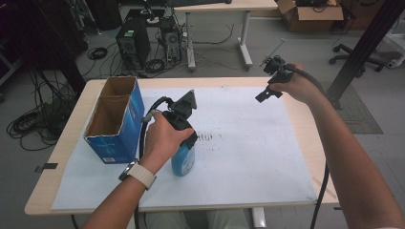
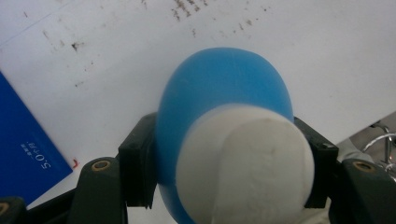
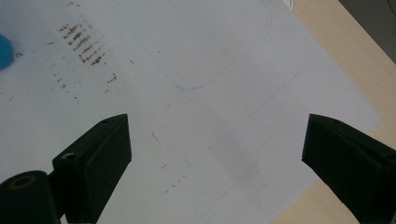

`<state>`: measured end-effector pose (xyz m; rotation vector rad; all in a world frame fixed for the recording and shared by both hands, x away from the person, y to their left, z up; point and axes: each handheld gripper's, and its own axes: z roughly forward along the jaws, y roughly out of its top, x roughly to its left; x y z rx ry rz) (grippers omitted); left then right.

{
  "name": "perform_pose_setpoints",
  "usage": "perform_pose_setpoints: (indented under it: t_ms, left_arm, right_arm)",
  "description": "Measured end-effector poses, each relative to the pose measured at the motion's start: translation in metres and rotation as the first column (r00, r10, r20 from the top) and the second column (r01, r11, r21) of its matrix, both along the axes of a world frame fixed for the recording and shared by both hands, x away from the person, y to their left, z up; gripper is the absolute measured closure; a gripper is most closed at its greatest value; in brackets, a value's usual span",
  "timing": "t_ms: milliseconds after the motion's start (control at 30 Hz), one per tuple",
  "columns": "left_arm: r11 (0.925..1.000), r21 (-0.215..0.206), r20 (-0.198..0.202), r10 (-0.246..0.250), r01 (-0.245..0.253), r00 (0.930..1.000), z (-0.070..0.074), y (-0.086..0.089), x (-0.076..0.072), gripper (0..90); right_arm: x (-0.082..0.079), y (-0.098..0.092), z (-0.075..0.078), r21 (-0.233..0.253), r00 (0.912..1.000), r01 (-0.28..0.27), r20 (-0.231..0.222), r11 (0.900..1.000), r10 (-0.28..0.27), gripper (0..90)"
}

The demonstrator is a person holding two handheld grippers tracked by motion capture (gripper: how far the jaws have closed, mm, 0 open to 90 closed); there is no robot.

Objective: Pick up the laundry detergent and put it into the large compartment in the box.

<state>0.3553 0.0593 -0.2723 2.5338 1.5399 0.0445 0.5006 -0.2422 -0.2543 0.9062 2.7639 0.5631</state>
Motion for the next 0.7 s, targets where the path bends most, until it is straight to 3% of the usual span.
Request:
perform_pose_setpoints:
  t_ms: [267,533,700]
  left_arm:
    - [1.0000,0.004,0.009,-0.003,0.003,1.0000,0.024,0.003,0.002,37.4]
    - [1.0000,-0.001,-0.008,-0.008,0.008,0.9999,0.050,0.010,0.004,37.5]
    - [0.9993,0.030,-0.010,-0.022,0.022,0.9997,0.070,0.009,0.004,37.5]
  right_arm:
    - [0.000,0.000,0.000,0.000,1.0000,0.002,0.000,1.000,-0.002,8.1]
    - [-0.001,-0.003,0.002,0.002,1.0000,0.007,0.002,1.000,-0.007,8.1]
    - [-0.002,-0.003,0.003,0.003,1.0000,0.008,0.003,1.000,-0.008,8.1]
